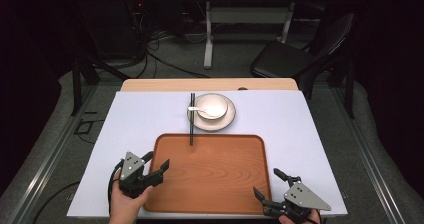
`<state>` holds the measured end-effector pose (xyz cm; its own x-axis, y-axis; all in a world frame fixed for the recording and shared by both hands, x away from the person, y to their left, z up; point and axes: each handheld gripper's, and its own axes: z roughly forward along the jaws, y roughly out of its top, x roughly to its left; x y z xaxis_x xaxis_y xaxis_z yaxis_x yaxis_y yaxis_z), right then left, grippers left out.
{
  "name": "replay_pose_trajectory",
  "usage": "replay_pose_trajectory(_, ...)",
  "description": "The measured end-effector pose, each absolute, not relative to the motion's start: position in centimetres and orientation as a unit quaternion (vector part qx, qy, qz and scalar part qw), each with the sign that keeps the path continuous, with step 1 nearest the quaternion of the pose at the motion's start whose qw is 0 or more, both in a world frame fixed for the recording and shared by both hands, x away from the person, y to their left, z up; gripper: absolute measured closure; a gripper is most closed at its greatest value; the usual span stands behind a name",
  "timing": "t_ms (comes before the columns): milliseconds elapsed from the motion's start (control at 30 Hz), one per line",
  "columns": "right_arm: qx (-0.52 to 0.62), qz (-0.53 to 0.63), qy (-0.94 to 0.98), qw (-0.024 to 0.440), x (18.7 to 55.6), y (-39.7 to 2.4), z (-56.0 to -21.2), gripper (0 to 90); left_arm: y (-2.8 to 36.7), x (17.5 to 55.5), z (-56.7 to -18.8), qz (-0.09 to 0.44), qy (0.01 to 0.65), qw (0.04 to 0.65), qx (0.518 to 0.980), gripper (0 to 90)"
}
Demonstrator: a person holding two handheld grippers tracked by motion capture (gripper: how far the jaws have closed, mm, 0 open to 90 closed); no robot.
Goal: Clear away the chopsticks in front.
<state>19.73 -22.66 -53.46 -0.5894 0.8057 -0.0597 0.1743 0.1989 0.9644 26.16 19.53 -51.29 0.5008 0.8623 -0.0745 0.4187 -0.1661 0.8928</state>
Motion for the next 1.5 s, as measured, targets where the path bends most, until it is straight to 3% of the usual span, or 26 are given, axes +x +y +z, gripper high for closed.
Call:
replay_pose_trajectory(367,0.344,0.531,0.716,0.295,19.8,-22.7,-53.5,15.9,19.3,28.7,-47.8,0.237,0.454,0.466,0.722,35.2)
replay_pose_trajectory(667,0.346,0.529,0.716,0.296,19.8,-22.7,-53.5,15.9,19.0,32.9,-45.9,0.215,0.481,0.468,0.709,41.4)
replay_pose_trajectory(1033,0.351,0.529,0.715,0.294,19.9,-23.0,-53.6,15.9,17.3,37.0,-46.3,0.181,0.503,0.442,0.72,53.4)
replay_pose_trajectory(1500,0.357,0.531,0.711,0.29,20.0,-23.2,-53.6,15.9,15.2,40.6,-48.3,0.159,0.553,0.4,0.714,57.4)
